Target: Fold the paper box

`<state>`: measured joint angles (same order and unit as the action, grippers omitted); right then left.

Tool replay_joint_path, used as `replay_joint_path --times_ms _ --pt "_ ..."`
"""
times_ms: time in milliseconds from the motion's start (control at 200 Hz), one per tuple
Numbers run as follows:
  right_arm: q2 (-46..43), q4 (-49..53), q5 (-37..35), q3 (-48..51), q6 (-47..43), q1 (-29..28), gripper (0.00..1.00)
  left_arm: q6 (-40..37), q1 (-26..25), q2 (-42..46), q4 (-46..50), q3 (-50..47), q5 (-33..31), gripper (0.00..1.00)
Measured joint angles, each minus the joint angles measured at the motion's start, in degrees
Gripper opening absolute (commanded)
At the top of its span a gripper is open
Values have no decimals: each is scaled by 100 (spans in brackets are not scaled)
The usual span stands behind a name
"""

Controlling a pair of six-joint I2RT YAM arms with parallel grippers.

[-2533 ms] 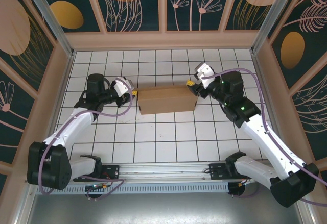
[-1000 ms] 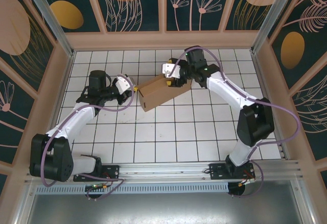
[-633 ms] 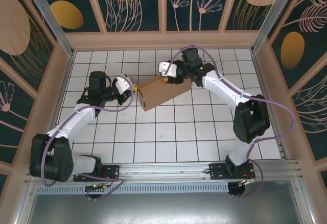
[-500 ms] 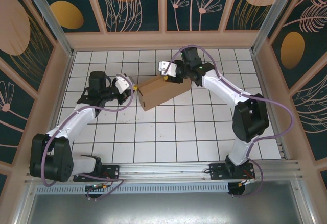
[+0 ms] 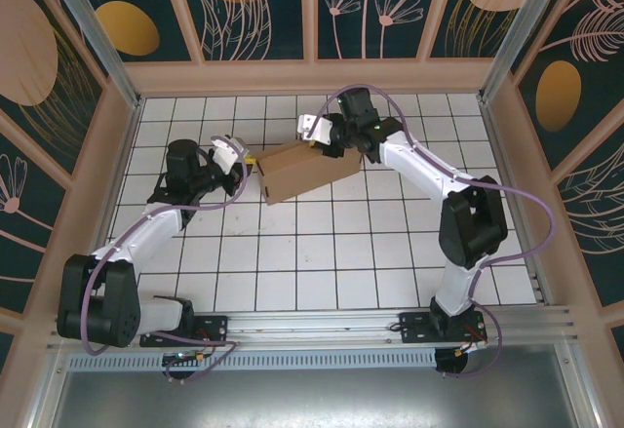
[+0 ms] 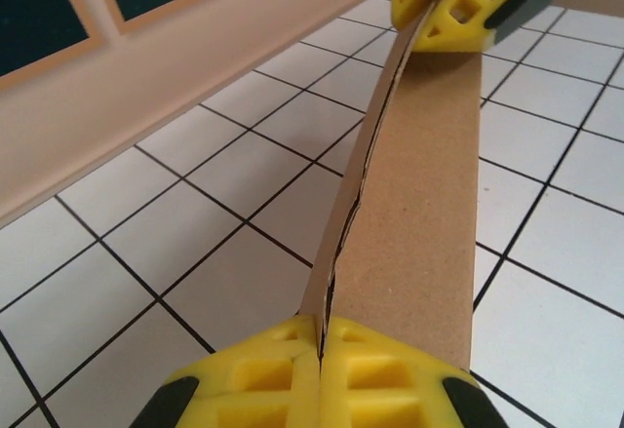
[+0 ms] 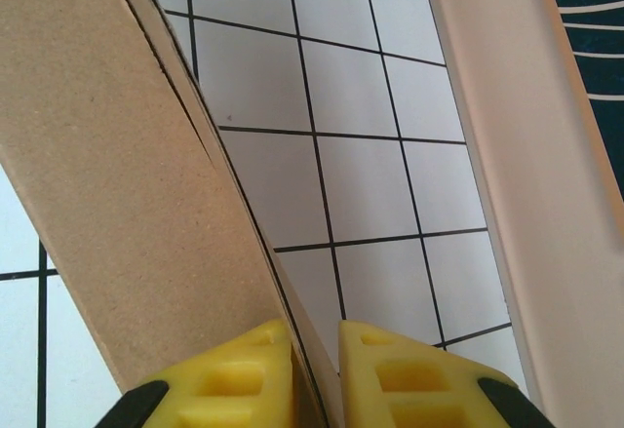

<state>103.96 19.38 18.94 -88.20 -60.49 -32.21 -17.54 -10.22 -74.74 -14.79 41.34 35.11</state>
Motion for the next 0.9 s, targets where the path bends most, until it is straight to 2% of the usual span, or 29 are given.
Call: replay_joint_path --times_ms 155,445,550,716,901 --pt "70 44 -90 -151 129 -50 17 588 15 0 -216 -4 -184 6" --pt "262 262 -140 -455 409 -63 17 1596 15 -330 -586 7 -374 1" --pt "315 337 -149 -562 560 -66 21 1856 7 -398 -691 13 -452 2" --pt "334 424 -149 -658 789 -85 23 2240 -52 -398 -763 13 -662 10" --pt "428 514 -155 -826 1005 -107 24 2603 -109 -426 -826 11 -804 7"
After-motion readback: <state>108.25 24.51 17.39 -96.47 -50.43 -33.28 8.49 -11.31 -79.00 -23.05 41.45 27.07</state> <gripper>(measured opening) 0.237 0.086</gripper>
